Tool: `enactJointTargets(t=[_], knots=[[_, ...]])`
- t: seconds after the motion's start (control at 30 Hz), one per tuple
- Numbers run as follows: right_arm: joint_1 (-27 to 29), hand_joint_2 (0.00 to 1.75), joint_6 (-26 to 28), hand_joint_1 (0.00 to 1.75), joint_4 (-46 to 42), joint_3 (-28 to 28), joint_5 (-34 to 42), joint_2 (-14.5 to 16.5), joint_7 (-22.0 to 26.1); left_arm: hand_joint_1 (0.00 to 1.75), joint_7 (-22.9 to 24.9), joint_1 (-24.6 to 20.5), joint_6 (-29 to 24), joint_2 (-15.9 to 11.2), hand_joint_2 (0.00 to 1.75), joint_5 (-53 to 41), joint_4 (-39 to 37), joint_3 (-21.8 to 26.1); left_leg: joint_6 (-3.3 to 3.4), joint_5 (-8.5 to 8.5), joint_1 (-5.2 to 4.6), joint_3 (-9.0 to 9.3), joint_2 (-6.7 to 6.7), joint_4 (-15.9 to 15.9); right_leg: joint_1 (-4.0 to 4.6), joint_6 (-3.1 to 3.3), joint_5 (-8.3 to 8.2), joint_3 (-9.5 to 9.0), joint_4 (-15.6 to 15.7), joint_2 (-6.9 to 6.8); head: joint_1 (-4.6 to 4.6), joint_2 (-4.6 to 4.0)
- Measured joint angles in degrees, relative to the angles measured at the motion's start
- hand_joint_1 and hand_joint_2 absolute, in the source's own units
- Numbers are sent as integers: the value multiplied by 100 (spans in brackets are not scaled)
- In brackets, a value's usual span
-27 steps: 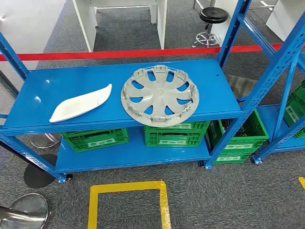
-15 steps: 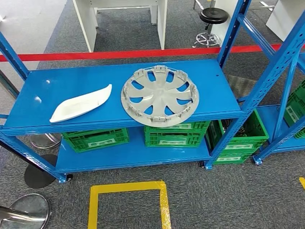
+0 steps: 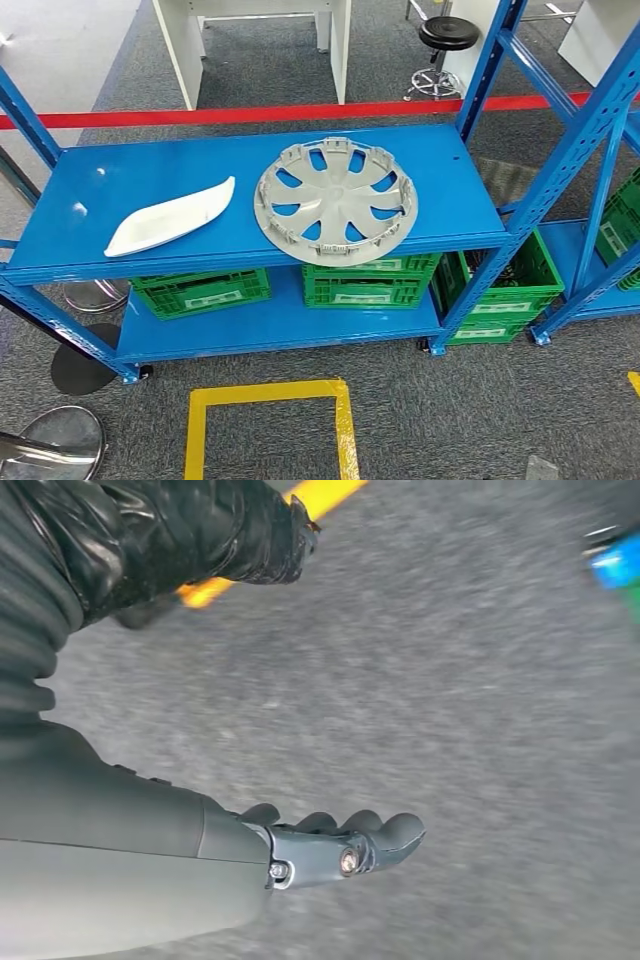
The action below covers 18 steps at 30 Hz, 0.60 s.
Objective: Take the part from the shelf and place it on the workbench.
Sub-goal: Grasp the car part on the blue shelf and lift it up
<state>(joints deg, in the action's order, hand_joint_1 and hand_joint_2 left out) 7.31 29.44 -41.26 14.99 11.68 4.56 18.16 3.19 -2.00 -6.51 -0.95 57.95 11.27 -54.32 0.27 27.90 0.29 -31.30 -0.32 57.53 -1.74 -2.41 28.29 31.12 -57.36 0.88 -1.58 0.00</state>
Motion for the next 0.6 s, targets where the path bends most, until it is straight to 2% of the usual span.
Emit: enactJointTargets(t=[0.1, 0.37, 0.6], knots=[[121, 175, 68, 0, -543, 45, -324, 75, 140, 0, 5, -2, -14, 3, 0, 119, -25, -94, 0, 0, 0, 2, 0, 0, 0, 0, 0, 1, 0, 1, -1, 0], [408, 175, 229, 0, -1913, 120, -1396, 176, 394, 0, 13, 58, -66, 21, 0, 445, -119, -361, -1, -1, 1, 6, 1, 0, 1, 0, 0, 8, 0, 2, 0, 0], [485, 175, 208, 0, -2819, 56, -2406, -151, 61, 0, 13, 70, -80, 15, 0, 735, -204, -539, -1, -1, 1, 2, 1, 0, 1, -1, -1, 9, 0, 1, -1, 0]])
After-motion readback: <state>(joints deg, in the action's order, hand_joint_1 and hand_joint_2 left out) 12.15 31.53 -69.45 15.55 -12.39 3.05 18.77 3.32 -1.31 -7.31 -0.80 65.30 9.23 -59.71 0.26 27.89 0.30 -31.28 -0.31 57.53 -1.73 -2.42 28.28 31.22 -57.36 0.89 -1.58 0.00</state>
